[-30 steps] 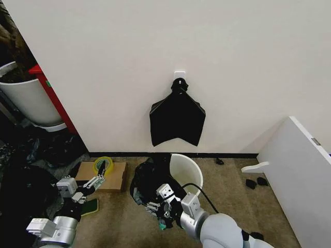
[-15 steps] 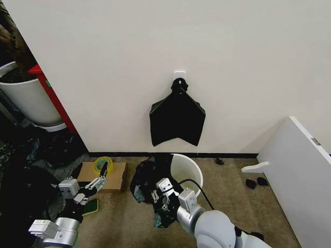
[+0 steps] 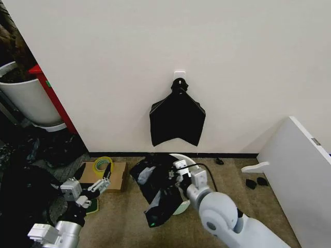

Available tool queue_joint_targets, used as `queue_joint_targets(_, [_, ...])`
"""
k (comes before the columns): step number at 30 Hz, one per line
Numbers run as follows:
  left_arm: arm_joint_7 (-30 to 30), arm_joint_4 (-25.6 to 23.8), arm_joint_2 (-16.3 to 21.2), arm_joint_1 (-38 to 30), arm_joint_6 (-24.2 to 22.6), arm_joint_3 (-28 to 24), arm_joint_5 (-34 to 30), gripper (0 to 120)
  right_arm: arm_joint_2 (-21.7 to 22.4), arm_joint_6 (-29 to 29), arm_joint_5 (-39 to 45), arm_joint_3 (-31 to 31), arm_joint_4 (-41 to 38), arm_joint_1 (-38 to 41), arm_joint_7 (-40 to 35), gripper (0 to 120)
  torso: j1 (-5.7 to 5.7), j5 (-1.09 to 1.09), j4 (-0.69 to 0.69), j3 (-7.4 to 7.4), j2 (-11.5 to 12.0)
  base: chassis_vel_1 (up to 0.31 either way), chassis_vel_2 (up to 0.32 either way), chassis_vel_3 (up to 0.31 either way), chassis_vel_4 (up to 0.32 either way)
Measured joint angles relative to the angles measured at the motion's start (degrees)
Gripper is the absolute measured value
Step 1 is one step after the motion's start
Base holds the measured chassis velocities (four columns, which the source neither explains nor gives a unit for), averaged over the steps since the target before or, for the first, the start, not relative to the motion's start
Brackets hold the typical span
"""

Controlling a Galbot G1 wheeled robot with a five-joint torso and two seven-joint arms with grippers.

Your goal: Place the garbage bag over the trash bin.

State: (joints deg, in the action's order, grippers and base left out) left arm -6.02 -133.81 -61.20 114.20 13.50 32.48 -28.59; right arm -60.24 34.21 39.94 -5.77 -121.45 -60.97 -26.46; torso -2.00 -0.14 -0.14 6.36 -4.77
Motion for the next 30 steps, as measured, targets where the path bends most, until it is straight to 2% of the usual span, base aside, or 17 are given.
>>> queue_joint_targets(2, [0.01,-0.63,-0.17,3.96,0.01,-2.11,2.81,95,0.17,-0.09,-0.37,1.09,0.35,-0.6,-0.02,0,0.0,0.01,0.01,0.0,0.0,0.0,0.0,0.0,0.0])
queue_joint_targets(7, [-0.18,-0.26,-0.67,7.68,0.0,-4.16,8.46,95,0.62,-0.34,-1.51,2.96,0.66,-1.49,0.24,0,0.0,0.02,0.01,0.0,0.0,0.0,0.0,0.0,0.0])
queue_joint_targets(16, [-1.2,1.45,-0.04,4.48,-2.22,-5.3,8.83,94,2.5,-1.98,-5.57,4.35,2.13,-2.56,3.74,0,0.0,0.01,0.02,0.0,0.0,0.0,0.0,0.0,0.0])
queue_joint_targets(17, [-1.85,1.45,0.3,2.2,-3.67,-5.84,7.79,94,2.76,-2.26,-5.81,4.58,2.31,-2.71,4.24,0,0.0,0.01,0.02,0.0,0.0,0.0,0.0,0.0,0.0])
queue_joint_targets(18, [-3.86,1.58,1.56,-5.0,-7.6,-8.32,5.72,91,3.58,-3.07,-6.39,5.37,2.36,-3.74,6.06,0,0.0,0.0,-0.01,0.01,0.0,0.0,0.0,0.0,0.0])
queue_joint_targets(20, [-5.3,1.57,2.75,-8.87,-10.47,-10.6,3.57,91,4.16,-3.7,-7.72,5.6,2.14,-4.96,7.4,0,0.0,0.01,0.0,0.01,0.0,0.0,0.0,0.0,0.0])
queue_joint_targets(21, [-5.3,1.57,2.75,-8.87,-10.47,-10.6,3.57,91,4.16,-3.7,-7.72,5.6,2.14,-4.96,7.4,0,0.0,0.01,0.0,0.01,0.0,0.0,0.0,0.0,0.0])
queue_joint_targets(24, [-8.54,2.33,4.42,-14.03,-15.5,-14.94,-0.16,91,4.32,-4.18,-9.18,5.61,1.87,-6.36,8.32,0,0.0,0.02,0.0,0.01,0.0,0.0,0.0,0.0,0.0])
queue_joint_targets(25, [-8.54,2.33,4.42,-14.03,-15.5,-14.94,-0.16,91,4.32,-4.18,-9.18,5.61,1.87,-6.36,8.32,0,0.0,0.02,0.0,0.01,0.0,0.0,0.0,0.0,0.0])
queue_joint_targets(29, [-12.1,7.68,4.93,-20.14,-19.62,-22.27,-0.96,90,3.89,-4.21,-9.45,5.84,1.86,-7.13,8.31,0,0.0,0.0,0.01,0.01,0.0,0.0,0.0,0.0,0.0])
queue_joint_targets(30, [-12.1,7.68,4.93,-20.14,-19.62,-22.27,-0.96,90,3.89,-4.21,-9.45,5.84,1.86,-7.13,8.31,0,0.0,0.0,0.01,0.01,0.0,0.0,0.0,0.0,0.0])
